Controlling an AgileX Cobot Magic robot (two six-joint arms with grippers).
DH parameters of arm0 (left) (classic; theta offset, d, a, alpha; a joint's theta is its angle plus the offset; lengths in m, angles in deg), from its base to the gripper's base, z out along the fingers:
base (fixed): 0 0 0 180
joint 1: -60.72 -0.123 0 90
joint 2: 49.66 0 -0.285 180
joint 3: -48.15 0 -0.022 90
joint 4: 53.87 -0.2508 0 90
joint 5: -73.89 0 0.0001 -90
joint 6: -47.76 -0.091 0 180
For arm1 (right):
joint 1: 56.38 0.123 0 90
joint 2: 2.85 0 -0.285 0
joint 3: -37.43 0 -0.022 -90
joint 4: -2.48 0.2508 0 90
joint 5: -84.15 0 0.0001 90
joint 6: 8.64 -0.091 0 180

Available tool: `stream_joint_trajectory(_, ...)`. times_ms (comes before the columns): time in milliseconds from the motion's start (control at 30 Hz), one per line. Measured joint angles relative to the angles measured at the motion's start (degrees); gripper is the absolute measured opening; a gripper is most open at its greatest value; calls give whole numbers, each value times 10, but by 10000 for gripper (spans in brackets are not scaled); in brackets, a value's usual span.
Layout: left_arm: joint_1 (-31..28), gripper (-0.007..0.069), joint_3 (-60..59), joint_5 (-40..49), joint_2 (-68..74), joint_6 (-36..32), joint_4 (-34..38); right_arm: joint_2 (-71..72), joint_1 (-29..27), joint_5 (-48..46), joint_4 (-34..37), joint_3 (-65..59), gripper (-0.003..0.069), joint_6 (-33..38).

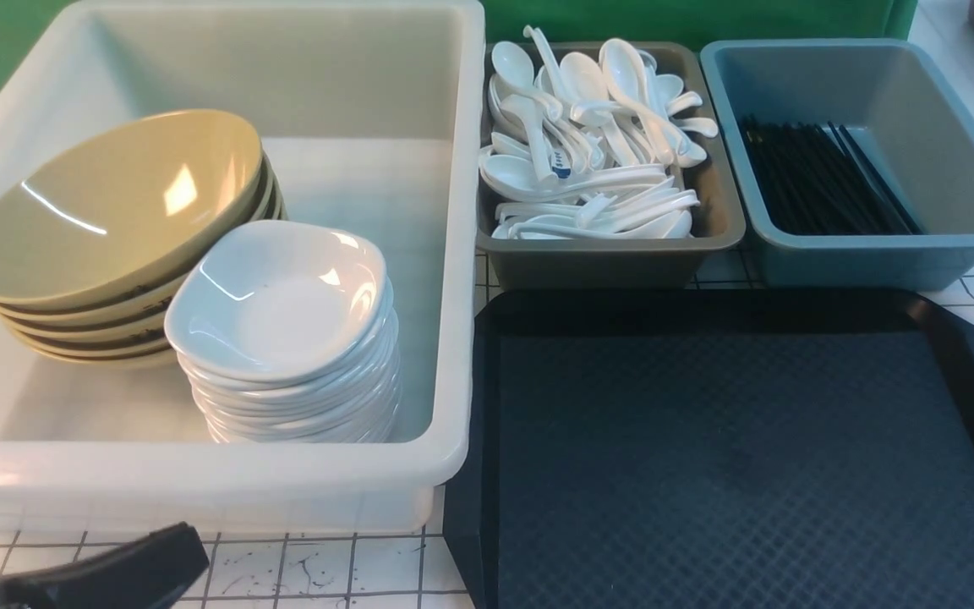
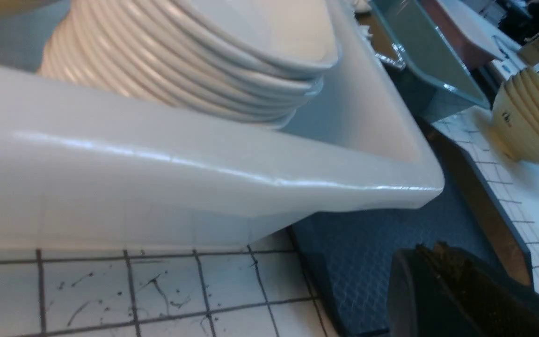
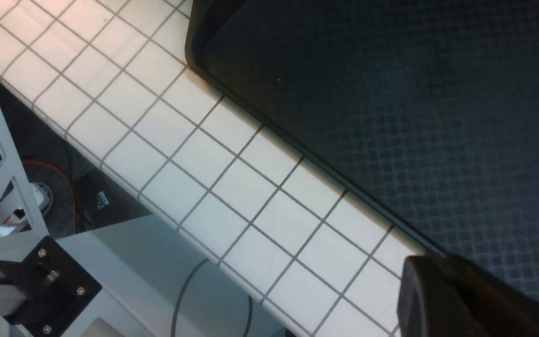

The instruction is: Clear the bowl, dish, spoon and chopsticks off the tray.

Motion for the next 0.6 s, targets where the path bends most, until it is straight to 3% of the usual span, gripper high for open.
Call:
stream_joint_trajectory(133,0,-1,0,23,0,0,0,9,-60,1,-17,-7,31,27)
stream_joint_trajectory(233,0,-1,0,46,0,0,0,58,-151,49,-14,-60,24,113)
stream_joint_trajectory(300,0,-1,0,66,0,0,0,125,-242,187,-12,-162,22,152)
stream_joint_trajectory(433,0,-1,0,82,0,0,0,211,-345,373,-14,-322,22,164)
stream_joint_trajectory(600,0,-1,-1,86,0,0,0,301,-409,483,-19,-476,22,164)
